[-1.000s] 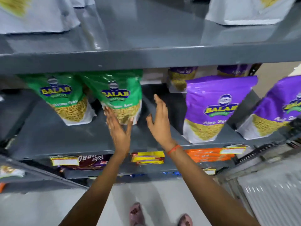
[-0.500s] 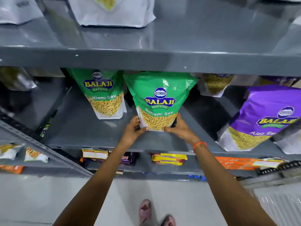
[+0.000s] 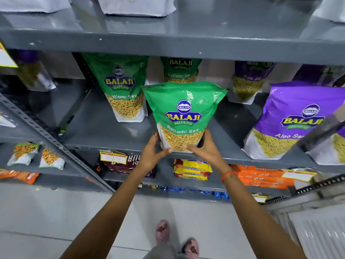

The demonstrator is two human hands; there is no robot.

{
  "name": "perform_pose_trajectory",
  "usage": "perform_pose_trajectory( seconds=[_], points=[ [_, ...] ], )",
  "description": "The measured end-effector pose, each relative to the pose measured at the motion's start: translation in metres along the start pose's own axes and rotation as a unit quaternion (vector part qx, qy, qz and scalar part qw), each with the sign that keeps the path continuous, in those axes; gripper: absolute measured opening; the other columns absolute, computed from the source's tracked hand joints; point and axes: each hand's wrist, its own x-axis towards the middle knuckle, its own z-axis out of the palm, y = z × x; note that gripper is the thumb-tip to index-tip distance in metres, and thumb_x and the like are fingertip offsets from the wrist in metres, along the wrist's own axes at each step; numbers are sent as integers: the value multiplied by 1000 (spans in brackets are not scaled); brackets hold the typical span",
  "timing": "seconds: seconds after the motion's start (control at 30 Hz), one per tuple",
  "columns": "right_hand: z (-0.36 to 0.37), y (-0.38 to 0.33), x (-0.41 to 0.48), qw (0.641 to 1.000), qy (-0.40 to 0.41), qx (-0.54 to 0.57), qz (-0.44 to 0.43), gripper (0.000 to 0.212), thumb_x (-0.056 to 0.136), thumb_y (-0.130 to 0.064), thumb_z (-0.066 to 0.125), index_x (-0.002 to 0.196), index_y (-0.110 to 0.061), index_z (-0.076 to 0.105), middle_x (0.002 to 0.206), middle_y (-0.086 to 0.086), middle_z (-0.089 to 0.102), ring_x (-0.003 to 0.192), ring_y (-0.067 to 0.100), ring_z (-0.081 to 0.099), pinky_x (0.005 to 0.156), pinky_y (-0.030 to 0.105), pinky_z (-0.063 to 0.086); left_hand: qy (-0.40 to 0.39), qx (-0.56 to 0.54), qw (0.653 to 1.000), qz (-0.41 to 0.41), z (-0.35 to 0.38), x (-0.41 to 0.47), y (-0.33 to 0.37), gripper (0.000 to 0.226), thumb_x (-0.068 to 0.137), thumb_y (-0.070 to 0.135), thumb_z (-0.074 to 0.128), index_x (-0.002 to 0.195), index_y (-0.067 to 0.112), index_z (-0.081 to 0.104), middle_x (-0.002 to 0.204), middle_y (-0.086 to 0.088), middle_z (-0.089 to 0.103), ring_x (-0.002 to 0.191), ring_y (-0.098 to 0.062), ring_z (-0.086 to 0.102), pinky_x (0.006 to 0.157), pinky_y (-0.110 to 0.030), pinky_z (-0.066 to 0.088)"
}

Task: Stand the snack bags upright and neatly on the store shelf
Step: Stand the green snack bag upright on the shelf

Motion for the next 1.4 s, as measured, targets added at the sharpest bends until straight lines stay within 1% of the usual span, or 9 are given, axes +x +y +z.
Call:
perform_pose_trajectory(
  seconds=[0.1,0.17,0.37,0.67,0.83,1.0,1.13,1.23,1.4],
  points=[
    [10,-8,-22,968,227,-46,-95,91,72,-63,58,140,-14,22,145,7,34,132,10,28,112,32,27,50,26,998,16,4,-8,10,84,77,24,70,144,19,19,147,13,30,126,10,24,100,-9,28],
    [17,-19,-35,925,309,-101,-199,78,83,-58,44,139,-7,25,145,11,29,136,22,26,115,41,26,88,63,993,40,4,-14,19,85,80,30,67,145,21,12,154,6,22,130,3,18,103,-21,25],
    [73,-77,-27,889,242,-133,-365,43,91,-15,42,132,-6,35,138,5,33,134,21,31,116,33,25,142,76,982,101,-18,-13,25,71,90,46,43,145,29,3,155,14,7,141,-3,11,113,-28,21],
    [184,-63,68,957,151,-164,-183,61,81,3,41,140,-3,25,149,18,31,139,27,25,118,31,17,134,97,986,34,-120,39,-26,101,74,76,28,144,13,-7,158,-5,-8,139,-6,-6,118,-32,4],
    [183,-43,131,993,93,-69,29,67,85,6,43,143,1,9,152,22,23,139,35,29,114,38,23,74,37,996,-30,-153,96,-26,90,86,23,59,143,7,-9,158,-10,2,145,-21,9,115,-31,15],
    [174,-38,154,999,5,1,34,59,83,5,51,136,-6,26,142,19,41,132,30,39,114,47,31,19,-25,999,-44,-170,125,-40,61,82,8,64,132,-2,31,137,-22,48,123,-29,50,107,-41,41],
    [181,-34,128,999,26,21,21,58,77,-9,56,131,-16,35,137,15,48,128,25,45,112,48,35,28,-55,998,-21,-175,101,-45,51,83,6,62,127,-1,39,129,-13,54,114,-19,53,87,-11,49],
    [193,-29,95,999,28,15,6,61,76,-17,57,132,-21,34,140,12,46,130,22,44,112,46,36,30,-59,998,-21,-178,70,-56,48,81,8,65,123,2,43,124,-11,58,110,-16,58,95,-24,49],
    [204,-36,55,1000,28,8,5,57,82,-11,61,133,-11,35,136,14,47,124,18,46,106,36,40,44,-69,996,-27,-179,29,-60,47,82,4,63,123,3,42,115,-1,58,106,-11,57,80,-3,48]
  ],
)
